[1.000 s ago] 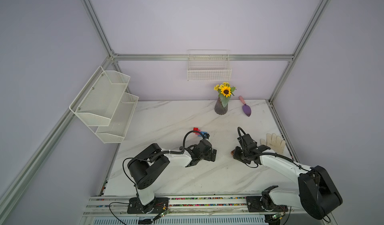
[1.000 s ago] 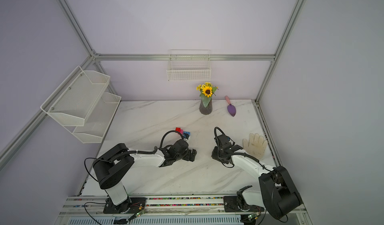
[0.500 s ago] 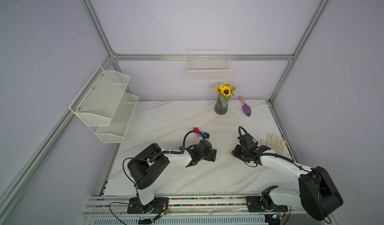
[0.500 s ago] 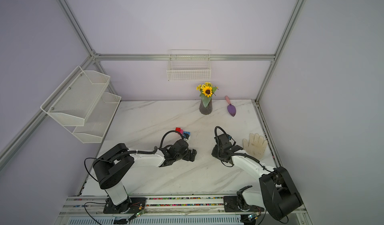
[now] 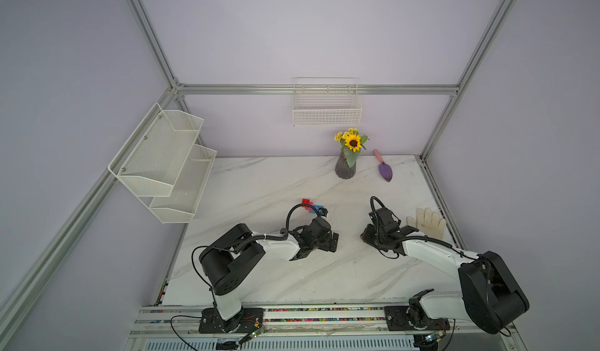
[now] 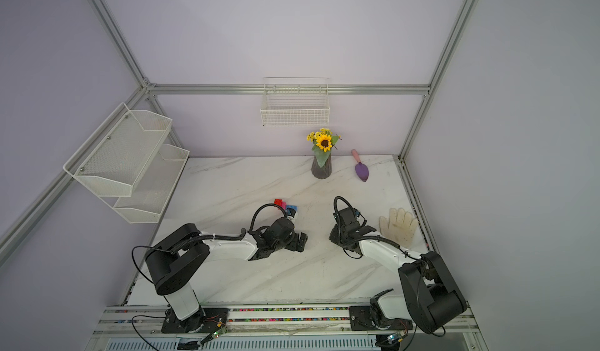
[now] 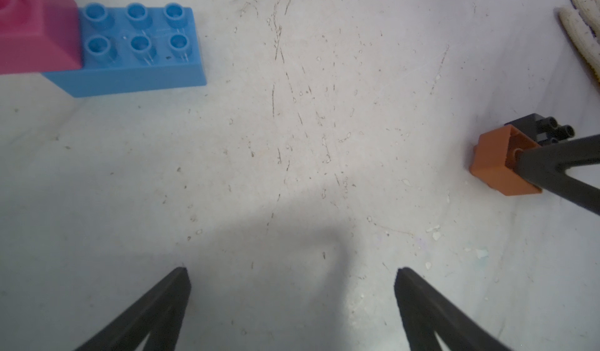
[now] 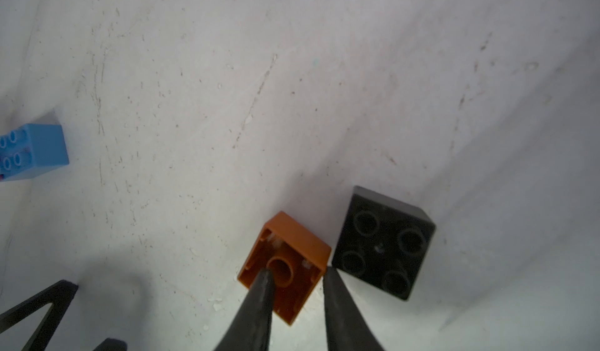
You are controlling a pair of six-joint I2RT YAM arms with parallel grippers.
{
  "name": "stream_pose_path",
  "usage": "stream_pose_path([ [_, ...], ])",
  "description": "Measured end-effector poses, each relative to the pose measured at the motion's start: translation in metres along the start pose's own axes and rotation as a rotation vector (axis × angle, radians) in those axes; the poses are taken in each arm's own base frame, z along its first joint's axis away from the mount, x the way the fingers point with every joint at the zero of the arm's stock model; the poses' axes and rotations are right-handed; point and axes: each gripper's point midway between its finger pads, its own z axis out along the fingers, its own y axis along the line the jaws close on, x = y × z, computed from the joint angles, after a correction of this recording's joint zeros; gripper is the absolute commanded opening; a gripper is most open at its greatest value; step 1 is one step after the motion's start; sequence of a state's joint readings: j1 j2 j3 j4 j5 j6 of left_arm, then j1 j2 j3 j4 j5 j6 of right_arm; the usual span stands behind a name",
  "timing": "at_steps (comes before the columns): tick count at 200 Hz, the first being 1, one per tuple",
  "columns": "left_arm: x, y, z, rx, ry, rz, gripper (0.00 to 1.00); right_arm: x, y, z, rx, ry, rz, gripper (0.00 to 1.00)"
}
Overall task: Assemble the letter v with lego
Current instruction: Pick up the lego brick from the center of the board.
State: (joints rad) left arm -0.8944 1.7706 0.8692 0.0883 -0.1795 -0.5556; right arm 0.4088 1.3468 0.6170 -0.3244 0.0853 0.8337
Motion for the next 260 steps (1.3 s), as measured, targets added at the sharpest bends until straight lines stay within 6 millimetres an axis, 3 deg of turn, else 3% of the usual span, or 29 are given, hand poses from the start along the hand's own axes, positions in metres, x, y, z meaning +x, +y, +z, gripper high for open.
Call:
stream_pose_path([
  [69,0.000,0.000,0.000,-0.002,0.000,0.000,1.00,-0.004,0.001,0.000,-0.003,-0.022,0.006,0.14],
  [79,0.000,0.000,0.000,-0.003,0.000,0.000,1.00,-0.004,0.001,0.000,-0.003,-0.023,0.007,0.11],
  [88,0.000,0.001,0.000,-0.003,-0.001,0.000,1.00,-0.004,0.000,0.001,0.001,-0.021,0.004,0.02],
  [206,0.000,0.004,0.000,-0.016,-0.004,-0.001,1.00,-0.013,0.004,0.003,0.008,-0.050,-0.052,0.00],
  [230,0.002,0.007,-0.004,-0.024,-0.001,0.000,1.00,-0.029,0.010,-0.008,0.050,-0.077,-0.137,0.00],
  [260,0.000,0.016,-0.015,-0.026,-0.016,-0.014,1.00,-0.074,0.039,-0.030,0.083,-0.168,-0.268,0.00],
])
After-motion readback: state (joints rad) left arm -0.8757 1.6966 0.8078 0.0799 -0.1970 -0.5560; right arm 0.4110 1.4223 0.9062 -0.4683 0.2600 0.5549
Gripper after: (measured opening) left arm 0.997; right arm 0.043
